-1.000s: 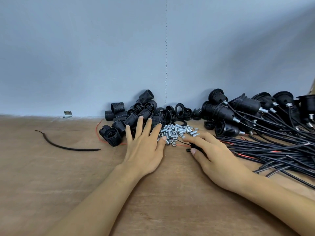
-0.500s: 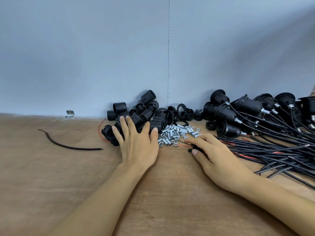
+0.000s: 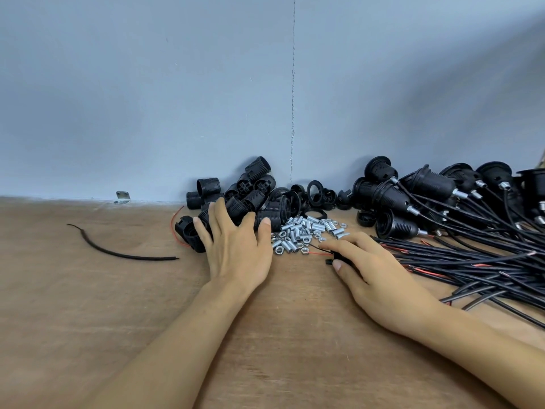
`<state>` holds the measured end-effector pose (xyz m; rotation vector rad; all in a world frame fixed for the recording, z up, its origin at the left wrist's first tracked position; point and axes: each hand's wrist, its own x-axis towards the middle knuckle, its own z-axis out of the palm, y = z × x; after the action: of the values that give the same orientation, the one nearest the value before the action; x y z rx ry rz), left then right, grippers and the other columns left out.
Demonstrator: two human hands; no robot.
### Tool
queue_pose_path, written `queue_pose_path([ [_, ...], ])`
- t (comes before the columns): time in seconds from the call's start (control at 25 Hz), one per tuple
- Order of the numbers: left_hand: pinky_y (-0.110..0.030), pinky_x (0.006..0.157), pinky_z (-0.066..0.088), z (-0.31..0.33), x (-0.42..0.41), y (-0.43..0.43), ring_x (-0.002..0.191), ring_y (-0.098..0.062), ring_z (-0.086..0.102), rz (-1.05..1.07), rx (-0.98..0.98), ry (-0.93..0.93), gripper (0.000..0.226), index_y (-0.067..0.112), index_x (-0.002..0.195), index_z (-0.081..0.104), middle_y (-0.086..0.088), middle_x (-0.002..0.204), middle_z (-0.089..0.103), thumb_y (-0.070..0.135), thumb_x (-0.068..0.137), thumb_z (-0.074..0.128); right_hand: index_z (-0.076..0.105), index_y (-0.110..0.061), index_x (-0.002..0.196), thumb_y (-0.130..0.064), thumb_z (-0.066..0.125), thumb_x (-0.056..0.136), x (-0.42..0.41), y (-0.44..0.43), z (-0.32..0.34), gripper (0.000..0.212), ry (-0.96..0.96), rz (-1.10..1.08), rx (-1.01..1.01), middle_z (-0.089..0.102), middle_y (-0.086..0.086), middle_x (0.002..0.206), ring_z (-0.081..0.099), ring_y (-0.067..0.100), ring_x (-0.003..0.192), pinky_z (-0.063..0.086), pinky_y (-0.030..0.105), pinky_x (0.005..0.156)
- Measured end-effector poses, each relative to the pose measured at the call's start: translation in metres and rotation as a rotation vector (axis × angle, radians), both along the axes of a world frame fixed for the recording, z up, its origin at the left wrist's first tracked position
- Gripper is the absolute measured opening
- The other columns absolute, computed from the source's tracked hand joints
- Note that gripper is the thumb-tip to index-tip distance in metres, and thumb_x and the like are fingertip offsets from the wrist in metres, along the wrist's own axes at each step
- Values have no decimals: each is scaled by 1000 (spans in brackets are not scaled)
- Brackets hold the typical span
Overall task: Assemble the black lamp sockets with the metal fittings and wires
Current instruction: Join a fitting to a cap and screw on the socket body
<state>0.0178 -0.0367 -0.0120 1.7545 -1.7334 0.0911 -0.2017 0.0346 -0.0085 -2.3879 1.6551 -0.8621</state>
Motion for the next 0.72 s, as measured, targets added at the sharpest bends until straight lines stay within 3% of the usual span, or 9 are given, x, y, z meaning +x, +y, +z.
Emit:
queue_pose_path([
  [0.12, -50, 118, -22, 0, 3, -3, 156, -29, -13, 3, 39, -35, 50, 36, 145, 51, -18, 169, -3, 53, 105, 27, 51, -40, 139, -27, 49, 102, 0, -1, -1, 39, 3, -2, 2, 46, -14, 122, 46, 14, 121, 37, 36, 108],
  [0.24, -51, 117, -24, 0, 7, -5, 156, -29, -14, 20, 80, -81, 55, 38, 151, 43, -16, 169, 6, 56, 104, 20, 51, -40, 138, -27, 49, 102, 0, 0, -1, 39, 6, -5, -2, 47, -14, 122, 47, 13, 120, 38, 36, 108],
  [0.72, -52, 118, -21, -1, 8, -5, 156, -23, 7, 3, 2, -25, 50, 30, 144, 53, -14, 163, 26, 48, 105, 28, 53, -36, 138, -25, 50, 102, 2, 1, 1, 38, 15, -6, -20, 48, -12, 122, 48, 13, 119, 37, 35, 107],
])
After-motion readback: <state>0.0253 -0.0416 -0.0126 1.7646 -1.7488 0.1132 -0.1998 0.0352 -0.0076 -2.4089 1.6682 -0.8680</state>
